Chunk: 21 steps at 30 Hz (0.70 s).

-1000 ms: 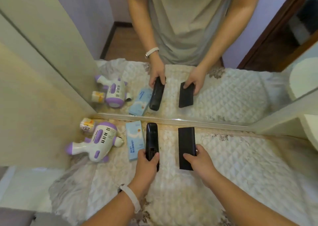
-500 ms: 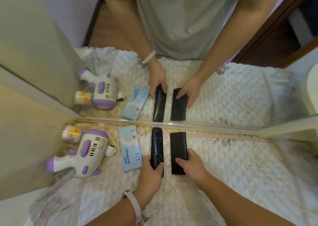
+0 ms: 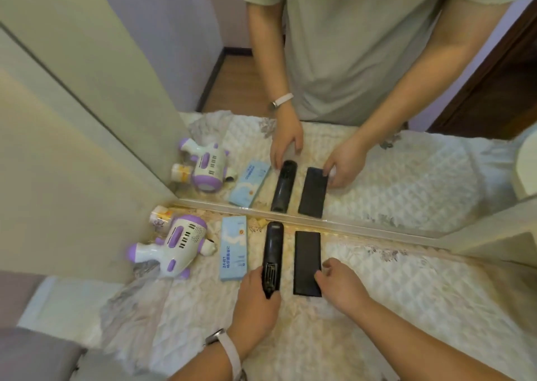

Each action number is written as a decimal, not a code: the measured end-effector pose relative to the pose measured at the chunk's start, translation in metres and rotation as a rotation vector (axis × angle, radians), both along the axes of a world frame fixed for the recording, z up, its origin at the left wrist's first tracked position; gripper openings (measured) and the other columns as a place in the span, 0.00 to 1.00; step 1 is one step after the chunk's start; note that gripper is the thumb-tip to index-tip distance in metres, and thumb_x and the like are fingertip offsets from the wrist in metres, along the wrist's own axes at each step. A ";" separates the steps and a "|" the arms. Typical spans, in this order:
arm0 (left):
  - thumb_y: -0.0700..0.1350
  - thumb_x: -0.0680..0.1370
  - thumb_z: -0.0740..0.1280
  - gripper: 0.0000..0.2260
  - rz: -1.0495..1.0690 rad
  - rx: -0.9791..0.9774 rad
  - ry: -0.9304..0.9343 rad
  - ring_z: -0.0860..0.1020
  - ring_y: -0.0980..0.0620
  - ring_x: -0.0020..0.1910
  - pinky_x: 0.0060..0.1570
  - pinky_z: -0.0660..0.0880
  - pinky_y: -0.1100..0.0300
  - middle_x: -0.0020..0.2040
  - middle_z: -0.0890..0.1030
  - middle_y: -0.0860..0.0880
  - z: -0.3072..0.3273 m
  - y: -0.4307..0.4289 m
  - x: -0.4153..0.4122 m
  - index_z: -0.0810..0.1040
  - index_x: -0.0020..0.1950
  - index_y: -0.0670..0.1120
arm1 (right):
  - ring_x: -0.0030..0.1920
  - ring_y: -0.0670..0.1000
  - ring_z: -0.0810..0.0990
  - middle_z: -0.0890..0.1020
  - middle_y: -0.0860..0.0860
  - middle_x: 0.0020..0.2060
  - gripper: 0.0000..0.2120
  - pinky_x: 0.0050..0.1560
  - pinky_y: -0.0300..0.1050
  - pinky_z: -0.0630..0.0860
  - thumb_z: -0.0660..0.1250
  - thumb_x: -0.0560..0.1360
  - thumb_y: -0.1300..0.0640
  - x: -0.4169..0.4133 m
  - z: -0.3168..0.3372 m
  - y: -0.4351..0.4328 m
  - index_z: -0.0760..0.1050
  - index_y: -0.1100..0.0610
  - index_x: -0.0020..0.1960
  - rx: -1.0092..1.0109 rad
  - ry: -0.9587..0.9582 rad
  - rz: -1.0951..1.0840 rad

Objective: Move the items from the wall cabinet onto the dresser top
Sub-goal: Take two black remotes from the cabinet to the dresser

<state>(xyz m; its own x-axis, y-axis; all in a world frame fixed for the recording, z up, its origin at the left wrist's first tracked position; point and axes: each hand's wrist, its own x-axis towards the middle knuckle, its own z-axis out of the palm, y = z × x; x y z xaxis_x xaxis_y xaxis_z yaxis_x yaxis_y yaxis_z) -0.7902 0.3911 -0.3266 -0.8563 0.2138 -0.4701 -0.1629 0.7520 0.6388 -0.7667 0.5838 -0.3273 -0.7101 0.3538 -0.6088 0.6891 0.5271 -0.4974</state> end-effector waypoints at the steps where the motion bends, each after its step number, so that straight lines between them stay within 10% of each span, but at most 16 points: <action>1: 0.47 0.76 0.66 0.22 -0.046 -0.052 0.032 0.71 0.53 0.60 0.56 0.70 0.60 0.60 0.70 0.53 0.007 -0.001 0.002 0.67 0.69 0.51 | 0.46 0.50 0.76 0.78 0.49 0.49 0.19 0.43 0.44 0.71 0.60 0.78 0.48 0.002 0.006 0.001 0.71 0.56 0.65 -0.013 0.018 0.017; 6: 0.53 0.79 0.62 0.26 -0.212 -0.246 0.242 0.62 0.51 0.74 0.71 0.60 0.57 0.76 0.64 0.50 0.036 -0.010 0.016 0.62 0.76 0.50 | 0.62 0.51 0.75 0.75 0.49 0.66 0.25 0.55 0.46 0.73 0.59 0.78 0.43 0.020 0.042 0.004 0.68 0.52 0.71 0.094 0.166 0.212; 14: 0.57 0.73 0.60 0.22 -0.222 -0.506 0.574 0.80 0.45 0.58 0.53 0.77 0.50 0.62 0.80 0.47 0.091 -0.041 0.069 0.78 0.63 0.50 | 0.62 0.52 0.71 0.74 0.48 0.62 0.24 0.58 0.48 0.71 0.53 0.78 0.40 0.044 0.093 -0.006 0.68 0.50 0.69 0.331 0.476 0.669; 21: 0.57 0.76 0.59 0.22 -0.050 -0.636 0.637 0.76 0.44 0.63 0.60 0.74 0.44 0.65 0.77 0.46 0.131 -0.107 0.140 0.75 0.67 0.51 | 0.59 0.55 0.76 0.79 0.51 0.58 0.25 0.57 0.51 0.73 0.57 0.74 0.40 0.058 0.137 -0.078 0.75 0.52 0.64 0.367 0.796 1.033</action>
<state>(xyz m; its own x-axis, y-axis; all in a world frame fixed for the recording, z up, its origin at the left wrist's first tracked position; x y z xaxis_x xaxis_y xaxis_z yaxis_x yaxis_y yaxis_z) -0.6501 0.2840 -0.1957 -0.9916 0.1199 0.0481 0.1226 0.9908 0.0580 -0.7091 0.5053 -0.1900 -0.8606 -0.4991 0.1015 -0.5053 0.8117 -0.2928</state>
